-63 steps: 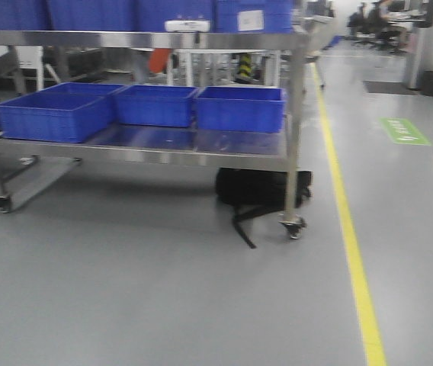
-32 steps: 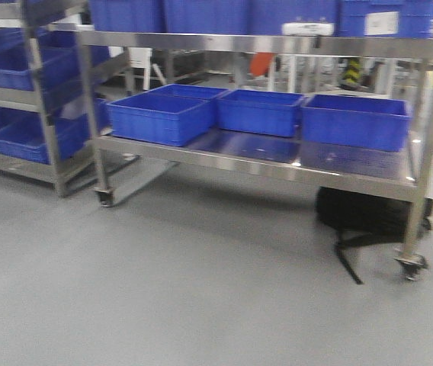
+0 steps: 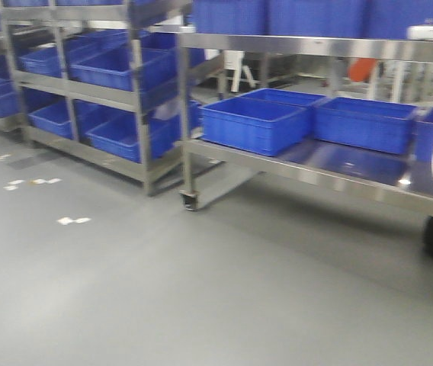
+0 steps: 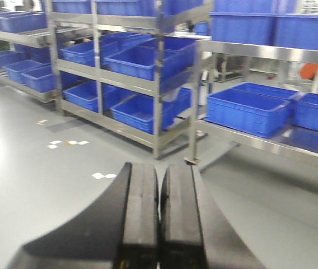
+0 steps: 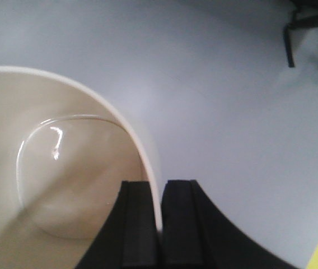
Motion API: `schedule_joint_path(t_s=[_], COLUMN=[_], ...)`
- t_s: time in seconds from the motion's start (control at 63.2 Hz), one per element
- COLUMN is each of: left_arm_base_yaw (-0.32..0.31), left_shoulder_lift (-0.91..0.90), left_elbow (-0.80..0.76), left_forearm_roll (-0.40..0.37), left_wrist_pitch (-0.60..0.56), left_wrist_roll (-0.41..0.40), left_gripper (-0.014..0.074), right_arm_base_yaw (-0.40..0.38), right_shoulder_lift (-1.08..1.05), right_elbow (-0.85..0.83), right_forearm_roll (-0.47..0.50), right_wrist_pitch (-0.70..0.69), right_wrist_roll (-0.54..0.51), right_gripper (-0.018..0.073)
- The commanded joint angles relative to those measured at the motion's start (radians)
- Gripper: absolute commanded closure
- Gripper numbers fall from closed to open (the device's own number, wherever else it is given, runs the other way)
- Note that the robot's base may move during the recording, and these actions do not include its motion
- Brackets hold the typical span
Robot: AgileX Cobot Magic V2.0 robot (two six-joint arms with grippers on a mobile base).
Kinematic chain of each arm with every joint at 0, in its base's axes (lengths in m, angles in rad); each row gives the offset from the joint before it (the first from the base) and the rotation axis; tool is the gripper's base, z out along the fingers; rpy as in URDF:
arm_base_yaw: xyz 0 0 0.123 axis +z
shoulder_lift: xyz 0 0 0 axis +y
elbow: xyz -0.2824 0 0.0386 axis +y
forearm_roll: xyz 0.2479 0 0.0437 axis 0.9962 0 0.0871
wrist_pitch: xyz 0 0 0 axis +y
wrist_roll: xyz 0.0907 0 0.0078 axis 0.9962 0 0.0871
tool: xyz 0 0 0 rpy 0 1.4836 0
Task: Move white bin to right shelf second layer
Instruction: 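Drive past the blue crate racks toward the windows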
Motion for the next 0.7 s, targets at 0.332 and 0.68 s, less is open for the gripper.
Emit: schedule_joint_path(t_s=[0.332, 0.68], left_arm_base_yaw=[-0.006, -0.006], left_shoulder_lift=[-0.015, -0.015], left_elbow=[0.027, 0.027], left_forearm_roll=[-0.005, -0.005], left_wrist_pitch=[-0.083, -0.083], left_wrist_roll=[-0.005, -0.005], left_gripper=[0.0512, 0.0512], right_arm_base_yaw=[-0.004, -0.004], right_shoulder_lift=[-0.001, -0.001], right_elbow=[-0.029, -0.029], right_forearm_roll=[-0.002, -0.002], right_wrist_pitch=[-0.081, -0.081], right_wrist_roll=[0.002, 0.002], right_gripper=[0.0492, 0.0492])
